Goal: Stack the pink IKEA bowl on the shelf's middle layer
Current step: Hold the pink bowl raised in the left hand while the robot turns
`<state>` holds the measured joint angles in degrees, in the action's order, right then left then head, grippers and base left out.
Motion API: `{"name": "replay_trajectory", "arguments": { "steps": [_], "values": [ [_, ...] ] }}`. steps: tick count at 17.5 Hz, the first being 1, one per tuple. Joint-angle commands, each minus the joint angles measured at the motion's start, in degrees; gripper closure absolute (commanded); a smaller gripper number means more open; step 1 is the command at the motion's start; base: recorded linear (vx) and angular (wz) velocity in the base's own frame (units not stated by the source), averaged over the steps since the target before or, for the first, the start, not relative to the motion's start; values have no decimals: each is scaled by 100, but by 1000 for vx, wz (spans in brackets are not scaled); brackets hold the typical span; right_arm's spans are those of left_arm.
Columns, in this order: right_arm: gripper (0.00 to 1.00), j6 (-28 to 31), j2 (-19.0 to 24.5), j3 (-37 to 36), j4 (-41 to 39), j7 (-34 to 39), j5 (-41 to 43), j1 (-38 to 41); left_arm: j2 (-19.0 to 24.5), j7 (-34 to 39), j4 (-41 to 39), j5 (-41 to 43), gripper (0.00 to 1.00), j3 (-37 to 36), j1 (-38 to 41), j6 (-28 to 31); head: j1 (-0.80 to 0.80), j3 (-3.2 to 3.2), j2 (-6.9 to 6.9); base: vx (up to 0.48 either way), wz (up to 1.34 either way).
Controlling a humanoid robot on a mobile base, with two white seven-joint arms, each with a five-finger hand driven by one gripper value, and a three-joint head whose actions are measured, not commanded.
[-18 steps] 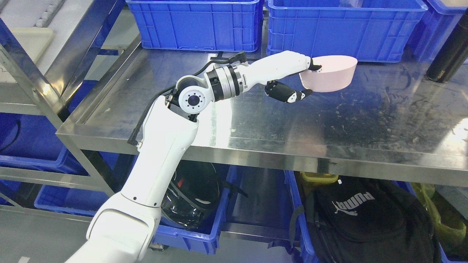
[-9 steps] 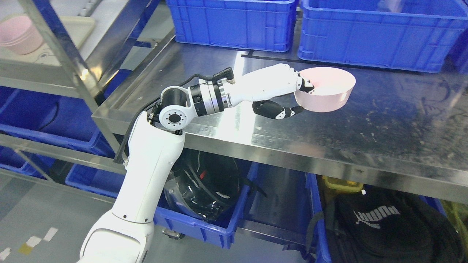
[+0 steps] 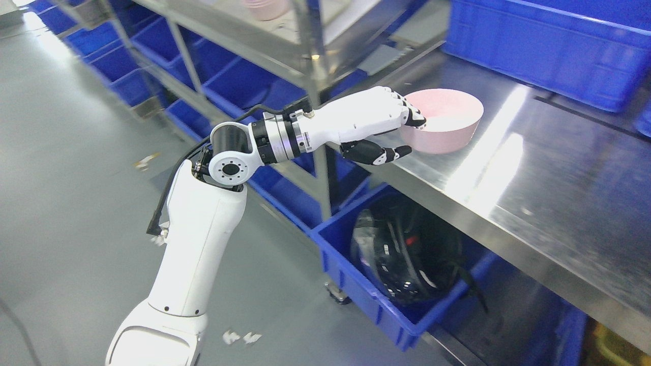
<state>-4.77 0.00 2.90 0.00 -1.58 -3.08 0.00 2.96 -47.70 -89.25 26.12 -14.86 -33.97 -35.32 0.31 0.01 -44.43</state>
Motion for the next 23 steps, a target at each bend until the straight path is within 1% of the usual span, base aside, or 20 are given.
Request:
{"name": "replay_trajectory", "arguments": {
  "steps": [1,5,11,17,23],
  "values": [
    [0,3,-100,0,-100,9,0,132,-41,-3,-198,68,98,71,118,-1,0,0,0,5,1433],
    [0,3,-100,0,-100,9,0,132,-181,-3,-198,209,98,62,232,-10,0,0,-1,25,1462],
    [0,3,-100,0,-100,9,0,132,-196,-3,-198,288,97,71,338,-19,0,0,-2,62,1379],
    [0,3,-100,0,-100,9,0,132,-196,-3,-190,288,97,80,329,-28,0,0,-2,93,656],
    [0,3,-100,0,-100,9,0,132,-196,-3,-190,288,97,80,347,-71,0,0,-2,185,176]
  ]
}}
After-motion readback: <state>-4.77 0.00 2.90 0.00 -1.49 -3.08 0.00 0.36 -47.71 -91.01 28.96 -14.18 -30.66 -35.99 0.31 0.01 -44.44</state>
